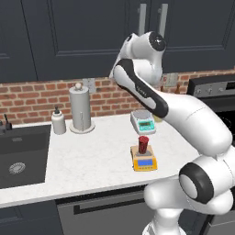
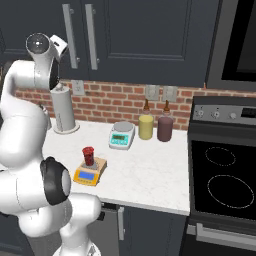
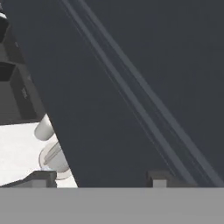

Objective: Pick the yogurt and place it on the digital scale for weighing, and close the cabinet.

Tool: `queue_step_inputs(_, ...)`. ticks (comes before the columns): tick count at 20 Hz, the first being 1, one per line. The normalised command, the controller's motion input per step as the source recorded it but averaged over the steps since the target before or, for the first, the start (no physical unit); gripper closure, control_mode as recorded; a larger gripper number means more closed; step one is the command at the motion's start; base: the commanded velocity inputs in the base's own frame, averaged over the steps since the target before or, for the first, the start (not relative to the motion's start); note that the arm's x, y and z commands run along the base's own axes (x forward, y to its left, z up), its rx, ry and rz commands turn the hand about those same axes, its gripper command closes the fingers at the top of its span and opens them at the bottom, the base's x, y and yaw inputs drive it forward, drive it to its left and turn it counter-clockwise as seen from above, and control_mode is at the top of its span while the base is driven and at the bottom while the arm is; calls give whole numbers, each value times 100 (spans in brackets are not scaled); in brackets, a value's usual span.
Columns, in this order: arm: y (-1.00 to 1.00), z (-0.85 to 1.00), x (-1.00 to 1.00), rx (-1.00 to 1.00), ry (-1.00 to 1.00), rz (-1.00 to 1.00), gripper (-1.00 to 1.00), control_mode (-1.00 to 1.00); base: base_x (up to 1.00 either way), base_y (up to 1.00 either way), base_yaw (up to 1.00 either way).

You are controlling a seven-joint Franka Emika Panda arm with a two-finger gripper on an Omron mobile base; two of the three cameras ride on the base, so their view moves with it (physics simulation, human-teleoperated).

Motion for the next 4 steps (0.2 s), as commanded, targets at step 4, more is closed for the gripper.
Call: queue_step_inputs(4, 12, -22, 37, -10, 19, 0, -100, -100, 0, 0, 0)
